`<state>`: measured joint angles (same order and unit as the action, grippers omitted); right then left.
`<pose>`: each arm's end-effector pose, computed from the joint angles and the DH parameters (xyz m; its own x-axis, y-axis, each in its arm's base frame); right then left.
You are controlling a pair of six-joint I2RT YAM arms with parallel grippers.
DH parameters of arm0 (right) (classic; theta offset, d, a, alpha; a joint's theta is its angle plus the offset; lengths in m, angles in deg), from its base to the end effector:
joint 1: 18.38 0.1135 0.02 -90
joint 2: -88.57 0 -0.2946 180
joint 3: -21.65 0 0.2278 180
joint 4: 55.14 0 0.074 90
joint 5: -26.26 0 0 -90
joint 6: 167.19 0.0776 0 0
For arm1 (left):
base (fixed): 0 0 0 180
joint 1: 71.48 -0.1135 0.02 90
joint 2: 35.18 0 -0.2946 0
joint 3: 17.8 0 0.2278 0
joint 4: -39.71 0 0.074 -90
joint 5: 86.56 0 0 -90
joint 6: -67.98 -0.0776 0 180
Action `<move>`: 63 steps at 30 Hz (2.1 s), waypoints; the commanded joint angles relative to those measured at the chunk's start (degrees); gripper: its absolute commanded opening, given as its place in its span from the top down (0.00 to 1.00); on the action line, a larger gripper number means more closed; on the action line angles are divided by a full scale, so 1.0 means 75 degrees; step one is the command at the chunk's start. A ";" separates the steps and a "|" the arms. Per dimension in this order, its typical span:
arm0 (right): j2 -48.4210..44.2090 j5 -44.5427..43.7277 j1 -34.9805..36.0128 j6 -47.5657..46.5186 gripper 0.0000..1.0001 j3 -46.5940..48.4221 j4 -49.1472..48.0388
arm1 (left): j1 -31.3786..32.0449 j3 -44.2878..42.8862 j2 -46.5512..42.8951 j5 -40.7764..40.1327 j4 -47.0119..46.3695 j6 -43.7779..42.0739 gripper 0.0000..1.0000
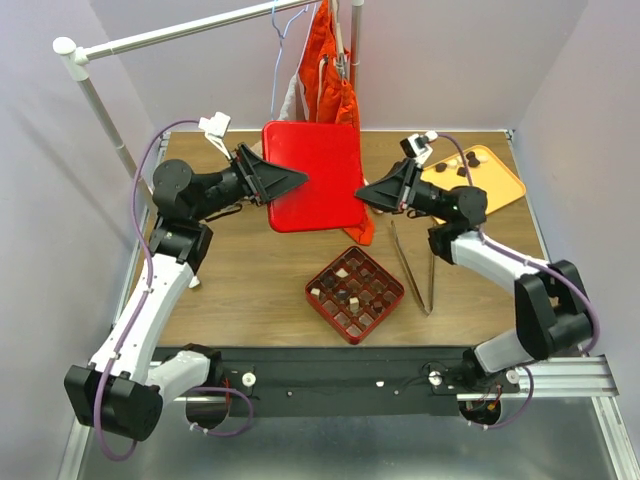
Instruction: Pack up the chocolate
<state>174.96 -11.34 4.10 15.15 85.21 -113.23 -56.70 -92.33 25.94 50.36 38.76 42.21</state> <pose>0.2634 0.1755 0.3892 -0.8522 0.3071 -0.4237 -0.4990 -0.2335 0.8345 0.2005 -0.1115 0.4558 -0.6688 -0.4597 -0.5843 0.5892 0.1517 -0.7937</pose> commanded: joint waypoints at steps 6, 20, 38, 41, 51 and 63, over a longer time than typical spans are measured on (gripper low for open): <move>-0.1991 0.0209 0.0014 -0.3381 0.99 0.0275 0.1469 | -0.0073 -0.1636 0.0299 -0.1228 0.4318 -0.3007 0.13; -0.2588 -0.0061 -0.0009 -0.3207 0.99 -0.0204 0.1977 | -0.0225 -0.1520 0.0217 -0.1064 0.4319 -0.3288 0.13; -0.3445 0.0605 -0.0009 -0.2651 0.99 -0.1940 0.4221 | -0.0624 -0.2188 0.0159 -0.1779 0.5703 -0.4485 0.13; -0.3235 0.1015 -0.0009 -0.3844 0.99 -0.1343 0.6530 | -0.0671 -0.2001 0.0077 -0.1954 0.5785 -0.4544 0.13; -0.1981 0.2622 -0.0044 -0.4307 0.99 -0.1095 0.7602 | -0.0706 -0.0935 -0.0146 -0.2235 0.5621 -0.4485 0.13; -0.1558 0.2588 -0.0232 -0.4506 0.99 -0.1342 0.7602 | -0.0706 -0.0069 -0.0146 -0.2094 0.5269 -0.4333 0.13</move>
<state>161.34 5.65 3.40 -16.92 75.02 -56.47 -61.68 -95.96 25.29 34.93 79.58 9.42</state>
